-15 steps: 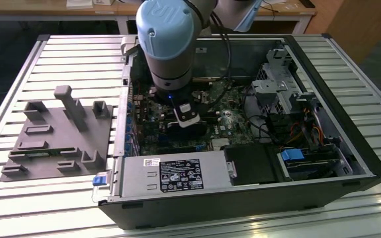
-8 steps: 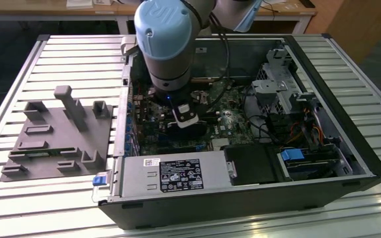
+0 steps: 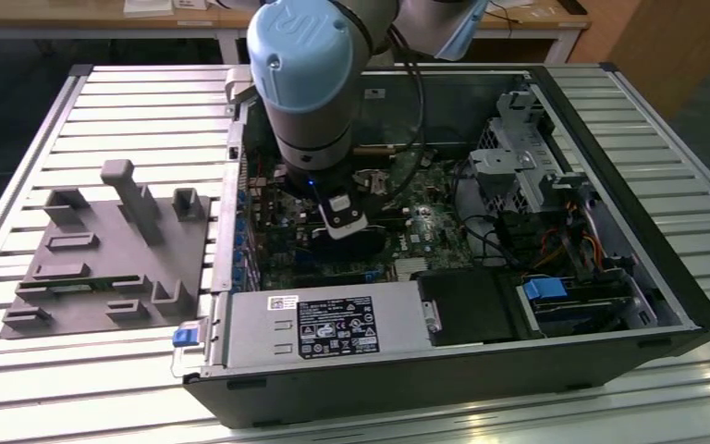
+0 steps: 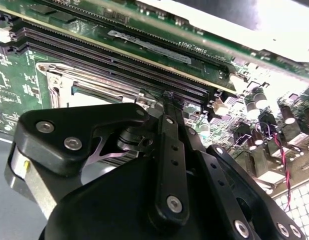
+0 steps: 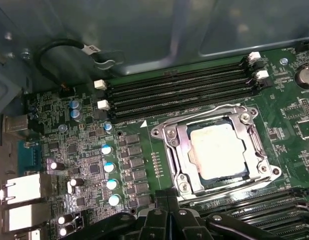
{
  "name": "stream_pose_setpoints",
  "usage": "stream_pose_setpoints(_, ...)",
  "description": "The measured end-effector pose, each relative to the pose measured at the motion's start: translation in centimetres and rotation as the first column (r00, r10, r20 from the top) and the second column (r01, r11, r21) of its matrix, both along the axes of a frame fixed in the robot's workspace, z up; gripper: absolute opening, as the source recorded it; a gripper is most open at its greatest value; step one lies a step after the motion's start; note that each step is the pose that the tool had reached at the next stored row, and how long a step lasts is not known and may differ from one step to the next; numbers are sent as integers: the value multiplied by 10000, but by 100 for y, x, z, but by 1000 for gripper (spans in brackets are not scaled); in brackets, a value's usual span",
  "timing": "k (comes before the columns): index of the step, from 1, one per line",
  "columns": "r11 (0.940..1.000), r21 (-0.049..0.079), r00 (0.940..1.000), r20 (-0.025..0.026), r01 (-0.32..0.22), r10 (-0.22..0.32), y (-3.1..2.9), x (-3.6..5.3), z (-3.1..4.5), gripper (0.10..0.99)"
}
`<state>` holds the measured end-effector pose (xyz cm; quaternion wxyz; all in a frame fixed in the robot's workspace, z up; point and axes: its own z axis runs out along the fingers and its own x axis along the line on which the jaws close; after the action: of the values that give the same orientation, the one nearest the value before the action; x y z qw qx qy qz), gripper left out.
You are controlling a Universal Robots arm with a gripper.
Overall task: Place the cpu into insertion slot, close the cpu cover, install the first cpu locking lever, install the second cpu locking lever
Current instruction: 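Install the second cpu locking lever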
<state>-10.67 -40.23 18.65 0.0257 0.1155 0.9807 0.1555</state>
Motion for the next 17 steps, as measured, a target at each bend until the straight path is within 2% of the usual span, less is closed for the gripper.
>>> stream_pose_setpoints(3, 10000, -79, 10000, 1, -1, 1, 8, 0, -2, 106)
stream_pose_setpoints(6, 10000, -88, 10000, 0, -1, 1, 7, -1, 9, 106)
stream_pose_setpoints(17, 10000, -87, 10000, 0, -1, 1, 7, 0, 199, 106)
